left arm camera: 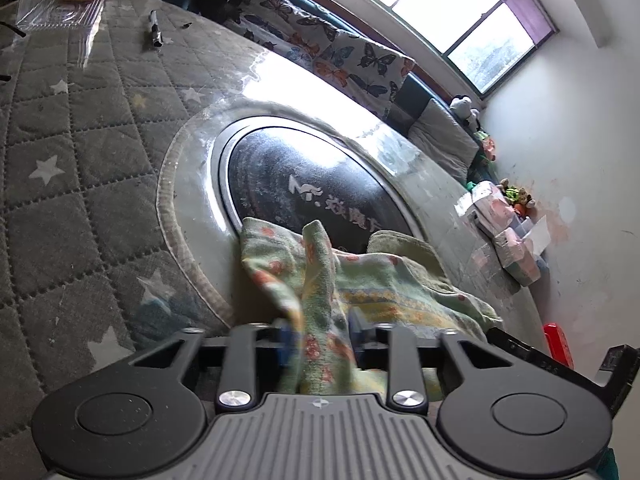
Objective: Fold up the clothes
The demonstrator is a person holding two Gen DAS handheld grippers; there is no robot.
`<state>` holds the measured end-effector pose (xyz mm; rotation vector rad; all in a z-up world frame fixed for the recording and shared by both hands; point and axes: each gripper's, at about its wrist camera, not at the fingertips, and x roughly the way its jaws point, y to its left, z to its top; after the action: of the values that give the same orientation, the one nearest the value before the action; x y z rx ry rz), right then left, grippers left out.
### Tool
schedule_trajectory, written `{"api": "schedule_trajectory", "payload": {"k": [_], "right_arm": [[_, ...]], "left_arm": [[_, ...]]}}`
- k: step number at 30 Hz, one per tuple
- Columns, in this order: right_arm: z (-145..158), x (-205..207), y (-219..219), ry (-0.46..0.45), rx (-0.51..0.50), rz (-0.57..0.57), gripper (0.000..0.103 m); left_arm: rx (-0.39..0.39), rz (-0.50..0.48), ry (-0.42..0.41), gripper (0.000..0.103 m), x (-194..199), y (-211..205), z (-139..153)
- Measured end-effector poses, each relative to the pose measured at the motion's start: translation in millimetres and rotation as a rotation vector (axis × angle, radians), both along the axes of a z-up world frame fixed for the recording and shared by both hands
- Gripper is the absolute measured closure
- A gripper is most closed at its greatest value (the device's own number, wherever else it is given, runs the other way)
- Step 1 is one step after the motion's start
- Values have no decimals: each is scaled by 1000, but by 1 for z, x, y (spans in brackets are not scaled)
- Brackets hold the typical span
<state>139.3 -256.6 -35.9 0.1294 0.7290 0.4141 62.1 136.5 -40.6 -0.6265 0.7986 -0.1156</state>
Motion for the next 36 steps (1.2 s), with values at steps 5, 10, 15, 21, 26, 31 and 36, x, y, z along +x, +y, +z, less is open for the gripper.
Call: {"api": "schedule_trajectory", "payload": {"k": [5, 10, 15, 21, 26, 31, 36], "right_arm": [[6, -5, -1, -20, 29, -8, 95], [29, -15, -10, -83, 46, -28, 95], [55, -18, -28, -159, 33, -84, 96], [78, -10, -59, -223, -5, -176, 96], [83, 5, -83, -232, -37, -235, 96], [74, 27, -100, -211, -59, -285, 96], [54, 45, -109, -163, -79, -318, 96]], "left_arm": [[16, -15, -34, 95, -1, -4, 10], [33, -75, -127, 95, 8, -19, 41], [49, -146, -181, 96, 34, -50, 63], [56, -214, -204, 96, 71, -92, 71], [59, -250, -184, 96, 102, -120, 65], [66, -283, -159, 96, 123, -142, 56], [93, -296, -121, 96, 136, -153, 40]]}}
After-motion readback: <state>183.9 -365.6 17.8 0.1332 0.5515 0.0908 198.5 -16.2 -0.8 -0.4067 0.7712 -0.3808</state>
